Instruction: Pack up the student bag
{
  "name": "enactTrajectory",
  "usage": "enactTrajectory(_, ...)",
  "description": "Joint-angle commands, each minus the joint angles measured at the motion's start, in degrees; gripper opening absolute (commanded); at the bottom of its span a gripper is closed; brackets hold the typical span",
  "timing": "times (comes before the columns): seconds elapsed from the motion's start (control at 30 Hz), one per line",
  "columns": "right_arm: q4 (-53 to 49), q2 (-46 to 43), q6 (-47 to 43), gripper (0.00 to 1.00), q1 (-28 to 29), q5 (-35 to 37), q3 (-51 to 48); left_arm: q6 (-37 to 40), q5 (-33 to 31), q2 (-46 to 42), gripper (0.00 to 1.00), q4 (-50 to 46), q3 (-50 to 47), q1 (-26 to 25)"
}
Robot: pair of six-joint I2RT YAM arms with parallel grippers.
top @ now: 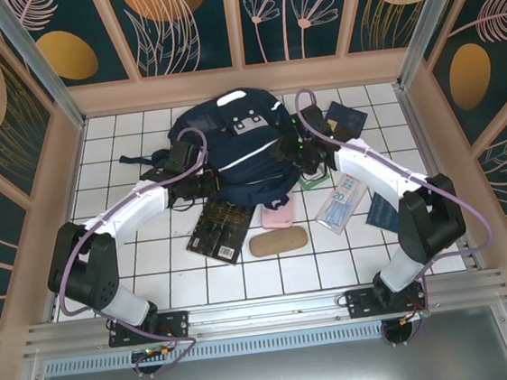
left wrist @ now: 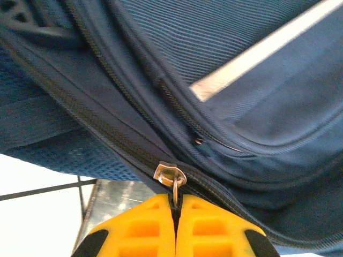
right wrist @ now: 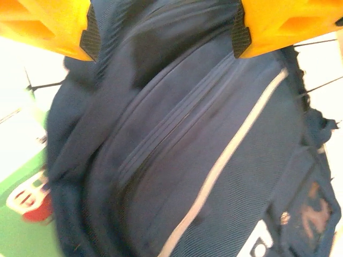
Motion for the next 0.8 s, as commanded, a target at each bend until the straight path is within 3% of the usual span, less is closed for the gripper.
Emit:
enactTrajectory(0.0,-0.8,-2.5,9.1,0.71,5.5,1.0,-3.0,0.0,4.5,-2.0,0.0,2.5,-1.2,-1.3)
enactTrajectory(0.23,8.2,-0.4,25.2,0.74,13.9,-0.2,-6.8,3.3,5.7,-3.3,0.0,2.0,-3.2,-1.4)
enactTrajectory(0.43,13.9,5.1,32.0,0.77,15.3,1.6,-5.6,5.3,5.6,-4.0,0.0,1.3,-3.9,-1.4)
enactTrajectory(0.5,14.7,6.8,32.5,0.73,15.4,2.9,-4.8,5.6,5.2,-4.2,0.0,1.1,-4.0,-1.4)
enactTrajectory(0.6,14.7,9.4,32.7,0.54,14.9,3.4,-4.0,5.7,3.0,-4.0,0.0,0.4,-3.8,-1.4)
enactTrajectory(0.7,13.5,10.2,31.9,0.1,14.0,3.6,-3.8,5.8,-1.5,-3.0,0.0,-1.1,-3.0,-1.4)
enactTrajectory(0.73,12.5,9.9,31.3,0.0,13.7,4.0,-3.8,5.8,-3.5,-2.6,0.0,-1.7,-2.6,-1.3)
enactTrajectory(0.77,11.5,9.5,30.7,0.0,13.5,4.7,-3.9,5.7,-5.7,-2.0,0.0,-2.3,-2.1,-1.0)
